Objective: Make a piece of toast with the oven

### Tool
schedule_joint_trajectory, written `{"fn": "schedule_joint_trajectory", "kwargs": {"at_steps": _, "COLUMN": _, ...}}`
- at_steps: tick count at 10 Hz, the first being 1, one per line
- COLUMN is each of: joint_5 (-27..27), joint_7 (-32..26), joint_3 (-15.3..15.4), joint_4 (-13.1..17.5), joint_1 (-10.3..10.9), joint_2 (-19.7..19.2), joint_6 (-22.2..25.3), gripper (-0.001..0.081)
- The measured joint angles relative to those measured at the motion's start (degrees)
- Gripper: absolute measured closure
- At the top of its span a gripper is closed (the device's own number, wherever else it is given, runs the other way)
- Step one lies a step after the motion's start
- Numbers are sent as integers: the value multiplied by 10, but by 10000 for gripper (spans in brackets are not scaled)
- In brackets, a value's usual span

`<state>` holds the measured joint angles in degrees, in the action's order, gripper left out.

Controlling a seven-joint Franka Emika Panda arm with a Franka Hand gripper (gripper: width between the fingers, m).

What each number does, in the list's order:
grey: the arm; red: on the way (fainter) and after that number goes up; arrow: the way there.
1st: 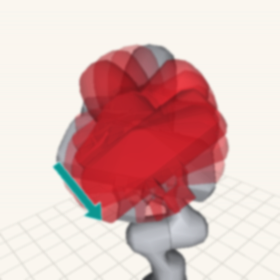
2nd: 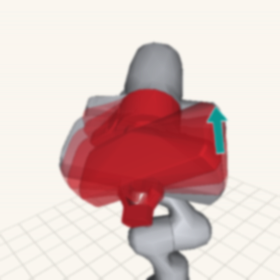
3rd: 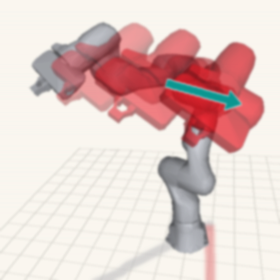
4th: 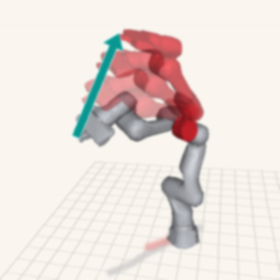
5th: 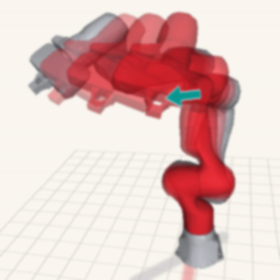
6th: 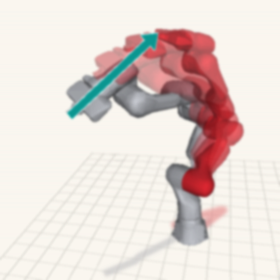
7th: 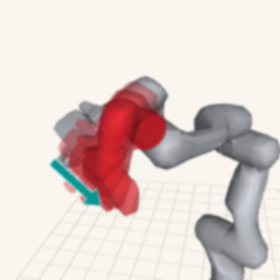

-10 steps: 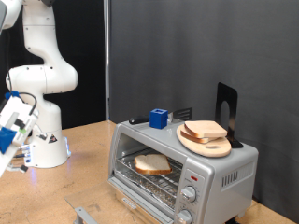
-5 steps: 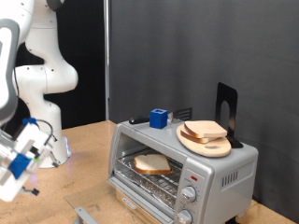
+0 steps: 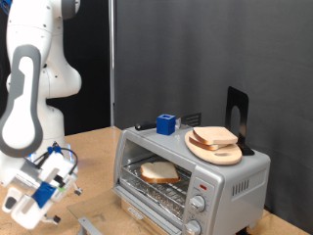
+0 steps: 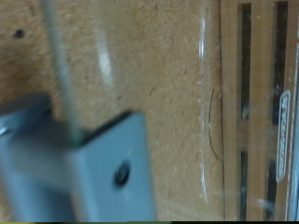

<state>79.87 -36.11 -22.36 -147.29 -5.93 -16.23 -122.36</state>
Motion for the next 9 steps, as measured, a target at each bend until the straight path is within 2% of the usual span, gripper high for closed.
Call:
{"fn": "schedule_joint_trajectory", "kwargs": {"at_steps": 3, "joint_5": 12, "joint_7": -14, "joint_3": 21, "joint_4": -3, "joint_1": 3, "joint_2": -7, "joint_6": 16, "gripper": -2}}
{"fn": "schedule_joint_trajectory", "kwargs": {"at_steps": 5, "joint_5": 1, "joint_7": -16, "joint_3": 16, "joint_4": -3, "joint_1": -6, "joint_2": 5, "joint_6": 76, "gripper": -2}}
{"fn": "schedule_joint_trajectory", "kwargs": {"at_steps": 7, "joint_5": -36, "joint_7": -4, "joint_3": -1, "joint_4": -3, "joint_1": -25, "joint_2": 32, "joint_6": 150, "gripper": -2}}
{"fn": "schedule_joint_trajectory", "kwargs": {"at_steps": 9, "joint_5": -57, "joint_7": 11, "joint_3": -16, "joint_4": -3, "joint_1": -39, "joint_2": 61, "joint_6": 203, "gripper": -2}}
